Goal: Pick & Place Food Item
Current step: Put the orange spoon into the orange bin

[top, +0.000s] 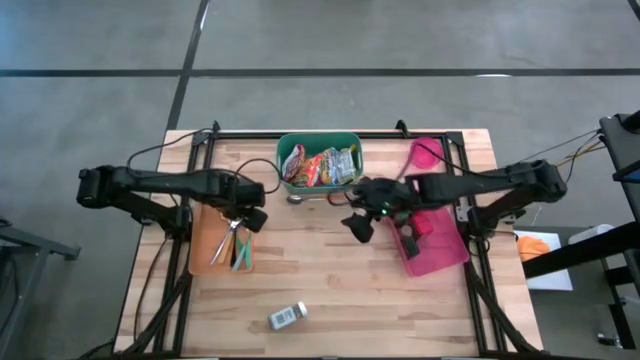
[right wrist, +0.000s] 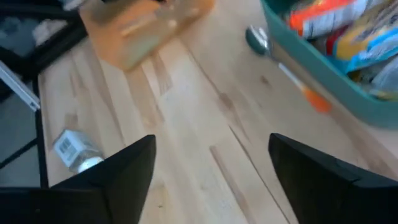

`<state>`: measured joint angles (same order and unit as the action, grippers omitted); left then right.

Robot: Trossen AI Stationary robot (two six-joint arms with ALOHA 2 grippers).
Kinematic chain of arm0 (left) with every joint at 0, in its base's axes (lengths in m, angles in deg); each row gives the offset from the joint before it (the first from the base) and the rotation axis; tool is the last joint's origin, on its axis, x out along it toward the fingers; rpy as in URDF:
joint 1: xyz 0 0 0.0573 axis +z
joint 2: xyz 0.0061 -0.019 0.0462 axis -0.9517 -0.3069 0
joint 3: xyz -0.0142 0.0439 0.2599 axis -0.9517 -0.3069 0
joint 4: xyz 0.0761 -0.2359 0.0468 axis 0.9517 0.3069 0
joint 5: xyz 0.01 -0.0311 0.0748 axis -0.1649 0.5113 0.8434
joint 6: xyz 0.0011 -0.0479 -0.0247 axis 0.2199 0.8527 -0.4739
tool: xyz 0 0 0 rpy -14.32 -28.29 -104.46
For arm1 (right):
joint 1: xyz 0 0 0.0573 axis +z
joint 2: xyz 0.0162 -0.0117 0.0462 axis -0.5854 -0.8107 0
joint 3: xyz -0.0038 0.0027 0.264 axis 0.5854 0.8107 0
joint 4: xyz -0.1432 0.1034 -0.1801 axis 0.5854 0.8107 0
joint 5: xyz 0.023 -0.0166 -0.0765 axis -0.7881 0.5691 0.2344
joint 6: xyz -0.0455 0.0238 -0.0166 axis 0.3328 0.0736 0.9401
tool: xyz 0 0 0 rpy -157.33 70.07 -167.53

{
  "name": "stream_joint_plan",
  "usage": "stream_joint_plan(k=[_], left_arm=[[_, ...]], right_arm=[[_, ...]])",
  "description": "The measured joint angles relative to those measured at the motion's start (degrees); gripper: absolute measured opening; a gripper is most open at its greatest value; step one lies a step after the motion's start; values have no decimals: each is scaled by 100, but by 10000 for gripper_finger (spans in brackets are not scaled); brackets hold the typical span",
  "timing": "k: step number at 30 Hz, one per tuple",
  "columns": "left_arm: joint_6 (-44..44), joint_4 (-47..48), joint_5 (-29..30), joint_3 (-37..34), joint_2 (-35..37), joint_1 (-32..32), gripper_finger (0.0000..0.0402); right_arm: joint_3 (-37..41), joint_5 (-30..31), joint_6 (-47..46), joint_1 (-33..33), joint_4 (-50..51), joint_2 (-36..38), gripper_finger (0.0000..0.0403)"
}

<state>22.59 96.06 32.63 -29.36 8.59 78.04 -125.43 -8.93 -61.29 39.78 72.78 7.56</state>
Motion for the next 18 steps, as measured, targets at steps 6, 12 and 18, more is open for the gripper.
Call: stream_joint_plan(k=[6, 12, 18], left_arm=[[-625, 52, -2, 334, 0, -17, 236], [-1628, 63, -10, 730, 0, -355, 236], [-1780, 66, -11, 818, 0, -559, 236]], right_arm=[[0, -605, 239, -512, -66, -748, 237], [-315, -589, 571, -669, -213, -1399, 173], [-1432, -585, 1316, -839, 288, -2331, 98]])
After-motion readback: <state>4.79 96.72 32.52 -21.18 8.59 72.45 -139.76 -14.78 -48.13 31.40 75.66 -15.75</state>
